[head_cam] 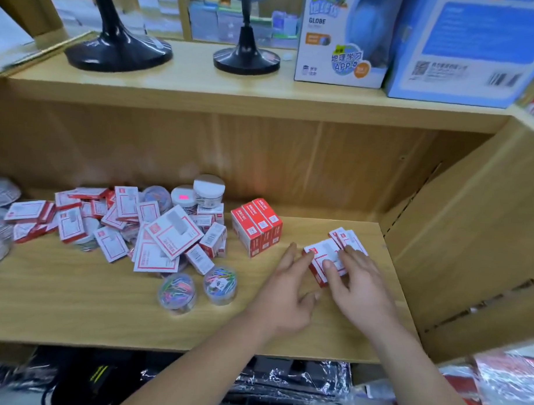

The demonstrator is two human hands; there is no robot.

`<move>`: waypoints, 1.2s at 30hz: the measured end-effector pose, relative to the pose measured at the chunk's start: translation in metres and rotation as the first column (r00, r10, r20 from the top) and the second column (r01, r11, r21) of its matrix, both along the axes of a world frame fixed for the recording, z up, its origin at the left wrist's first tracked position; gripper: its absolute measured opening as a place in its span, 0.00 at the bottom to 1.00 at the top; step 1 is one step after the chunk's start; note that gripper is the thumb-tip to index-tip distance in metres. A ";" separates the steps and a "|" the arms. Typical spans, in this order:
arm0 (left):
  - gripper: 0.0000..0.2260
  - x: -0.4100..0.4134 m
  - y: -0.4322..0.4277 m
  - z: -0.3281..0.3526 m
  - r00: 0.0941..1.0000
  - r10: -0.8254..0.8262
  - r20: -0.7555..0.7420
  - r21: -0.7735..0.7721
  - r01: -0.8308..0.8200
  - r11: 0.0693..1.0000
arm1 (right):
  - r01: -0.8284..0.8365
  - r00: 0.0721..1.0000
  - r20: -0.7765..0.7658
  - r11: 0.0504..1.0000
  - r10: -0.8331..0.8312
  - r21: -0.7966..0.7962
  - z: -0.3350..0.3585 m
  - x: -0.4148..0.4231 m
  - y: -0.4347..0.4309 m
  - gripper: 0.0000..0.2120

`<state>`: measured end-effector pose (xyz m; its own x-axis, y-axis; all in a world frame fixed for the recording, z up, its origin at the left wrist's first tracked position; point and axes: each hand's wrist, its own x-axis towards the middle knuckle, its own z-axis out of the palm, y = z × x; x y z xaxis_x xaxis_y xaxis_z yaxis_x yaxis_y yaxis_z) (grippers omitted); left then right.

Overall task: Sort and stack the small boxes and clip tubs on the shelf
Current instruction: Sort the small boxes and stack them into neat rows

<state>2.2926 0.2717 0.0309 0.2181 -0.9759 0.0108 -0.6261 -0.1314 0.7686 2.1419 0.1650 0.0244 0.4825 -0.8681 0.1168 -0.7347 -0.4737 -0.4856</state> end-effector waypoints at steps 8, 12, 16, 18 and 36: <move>0.15 0.061 0.075 0.023 0.913 0.352 0.208 -0.350 -0.266 0.898 | -0.149 0.975 0.157 0.988 0.154 -0.047 0.032 0.080 0.007 0.25; 0.14 0.077 0.105 0.024 0.886 0.443 0.138 -0.342 -0.377 0.861 | -0.184 0.973 0.142 0.983 0.179 0.019 0.036 0.134 0.012 0.39; 0.12 0.079 0.119 0.021 0.895 0.432 0.111 -0.371 -0.365 0.854 | -0.170 0.982 0.099 0.981 0.161 0.094 0.027 0.158 0.011 0.37; 0.12 0.081 0.123 0.021 0.894 0.431 0.124 -0.372 -0.361 0.855 | -0.163 0.980 0.130 0.982 0.150 0.098 0.028 0.160 0.010 0.34; 0.13 0.002 0.069 -0.011 0.989 0.125 0.080 -0.231 -0.103 0.968 | -0.084 0.967 0.253 0.980 0.036 0.182 0.032 -0.020 0.083 0.34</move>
